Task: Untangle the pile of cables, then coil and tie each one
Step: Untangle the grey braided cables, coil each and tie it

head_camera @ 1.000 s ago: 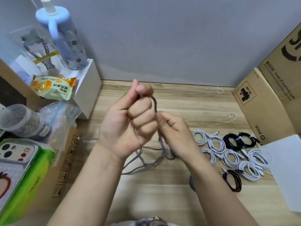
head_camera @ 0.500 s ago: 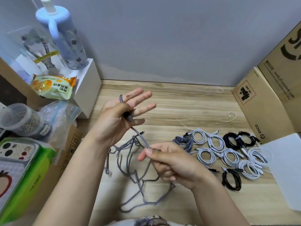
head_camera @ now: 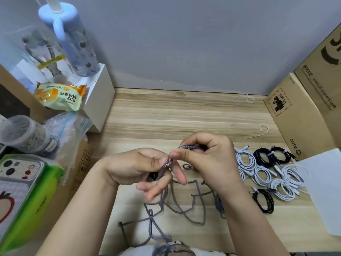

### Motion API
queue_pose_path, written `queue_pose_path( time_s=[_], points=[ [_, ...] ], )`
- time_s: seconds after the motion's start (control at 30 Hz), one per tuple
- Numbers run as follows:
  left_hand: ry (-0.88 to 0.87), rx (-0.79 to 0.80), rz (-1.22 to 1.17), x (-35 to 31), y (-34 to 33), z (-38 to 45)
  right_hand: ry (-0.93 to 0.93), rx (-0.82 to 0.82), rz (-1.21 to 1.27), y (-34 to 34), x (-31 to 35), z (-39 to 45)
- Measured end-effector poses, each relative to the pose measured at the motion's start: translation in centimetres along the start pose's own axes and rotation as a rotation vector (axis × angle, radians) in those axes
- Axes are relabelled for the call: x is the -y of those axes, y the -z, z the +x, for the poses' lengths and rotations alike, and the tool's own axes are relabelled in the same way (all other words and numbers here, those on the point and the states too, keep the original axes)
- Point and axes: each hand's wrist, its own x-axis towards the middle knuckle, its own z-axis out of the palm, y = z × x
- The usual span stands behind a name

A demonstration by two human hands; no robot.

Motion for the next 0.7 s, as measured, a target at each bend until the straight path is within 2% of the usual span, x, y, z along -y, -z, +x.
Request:
queue_pose_path(
  time_s=[0.1,0.2,0.27,0.33,0.43,0.57,0.6,0.7],
  points=[
    [-0.145,0.146,-0.126,-0.1,-0.8,0.5,0.036,-0.045,0.102,-0.4,0.2,0.5],
    [-0.298,0.205,-0.266,-0.4,-1.8,1.0,0.050,-0.041,0.228,-0.6,0.1,1.0],
    [-0.383,0.174,-0.419,-1.0,-2.2,0.9,0.011,0.036,0.291,-1.0,-0.5,1.2],
    [-0.468,0.097,-0.537,-1.8,-2.5,0.9,-0.112,0.158,0.377,-1.4,-1.3,1.0],
    [-0.556,-0.086,-0.605,-2.6,-2.5,0.9,-0.330,0.338,0.473,-1.9,-2.0,0.6],
    [-0.701,-0.390,-0.588,-3.0,-2.3,1.4,-0.398,0.467,0.274,-2.0,-2.3,0.2],
    [-0.759,-0.497,-0.537,-3.2,-1.9,1.7,-0.413,0.506,0.207,-2.1,-2.4,-0.2],
    [-0.825,-0.965,-0.103,-2.7,-0.5,1.3,-0.404,0.676,0.072,-2.3,-2.4,-1.8]
  ],
)
